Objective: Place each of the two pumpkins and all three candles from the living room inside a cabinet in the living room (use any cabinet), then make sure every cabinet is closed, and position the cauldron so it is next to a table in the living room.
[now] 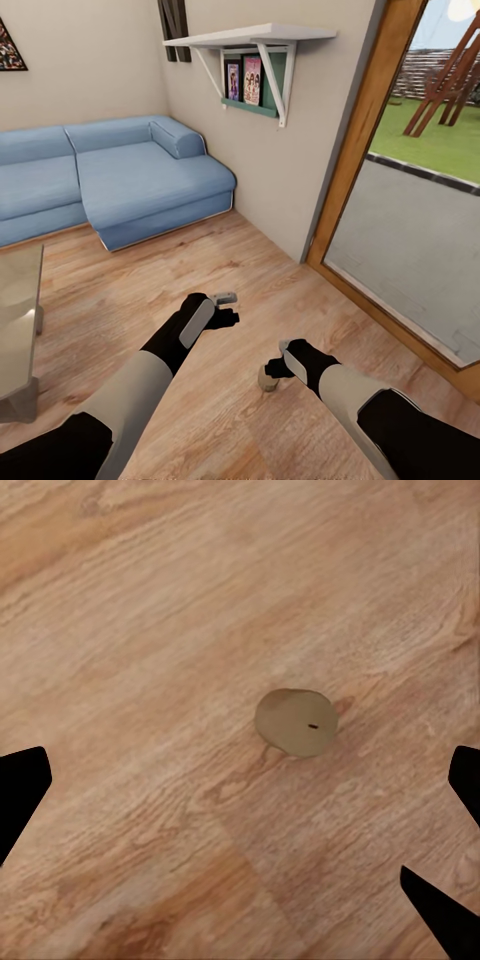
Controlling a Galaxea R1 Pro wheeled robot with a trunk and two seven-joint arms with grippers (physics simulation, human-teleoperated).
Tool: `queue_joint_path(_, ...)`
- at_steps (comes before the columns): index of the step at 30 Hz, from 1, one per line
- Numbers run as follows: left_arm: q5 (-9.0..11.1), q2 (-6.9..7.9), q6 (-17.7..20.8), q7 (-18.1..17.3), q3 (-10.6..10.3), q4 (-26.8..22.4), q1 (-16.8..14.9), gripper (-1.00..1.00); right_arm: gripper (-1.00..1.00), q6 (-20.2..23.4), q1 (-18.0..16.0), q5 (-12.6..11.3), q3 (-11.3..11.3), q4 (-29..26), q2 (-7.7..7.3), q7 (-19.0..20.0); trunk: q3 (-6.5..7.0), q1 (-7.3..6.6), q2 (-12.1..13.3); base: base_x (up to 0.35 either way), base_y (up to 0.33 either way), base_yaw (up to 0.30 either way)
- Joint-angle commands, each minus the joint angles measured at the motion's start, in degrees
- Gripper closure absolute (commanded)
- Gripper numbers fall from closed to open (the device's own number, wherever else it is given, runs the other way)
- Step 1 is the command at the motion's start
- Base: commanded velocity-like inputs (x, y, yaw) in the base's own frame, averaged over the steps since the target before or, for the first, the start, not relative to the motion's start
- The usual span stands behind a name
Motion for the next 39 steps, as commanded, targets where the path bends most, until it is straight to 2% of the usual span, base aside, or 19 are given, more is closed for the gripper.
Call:
queue_joint_path(1, 0.58, 0.00, 0.07, 0.55, -0.07, -0.03, -0.03, -1.00, -1.00, 0.26, -0.02, -0.60, 0.34, -0.11, -0.01, -0.41, -0.14, -0.01, -0.02, 0.000, 0.000, 0.000)
queue_joint_path(17, 0.74, 0.00, 0.07, 0.46, -0.12, -0.06, -0.03, -1.00, -1.00, -0.13, -0.02, -0.57, 0.54, -0.11, 0.01, -0.41, -1.65, -0.01, -0.02, 0.088, 0.000, 0.000)
queue_joint_path(24, 1.86, 0.00, 0.09, 0.40, -0.16, -0.15, -0.03, -1.00, -1.00, -0.23, -0.02, -0.57, 0.69, -0.11, 0.07, -0.37, -3.56, 1.53, -2.83, 0.002, 0.000, 0.000)
queue_joint_path(39, 2.10, 0.00, 0.07, 0.40, -0.17, -0.32, -0.03, -1.00, -1.00, -0.42, -0.02, -0.49, 0.70, -0.11, 0.08, -0.33, -7.49, 4.60, -8.44, 0.000, 0.000, 0.000)
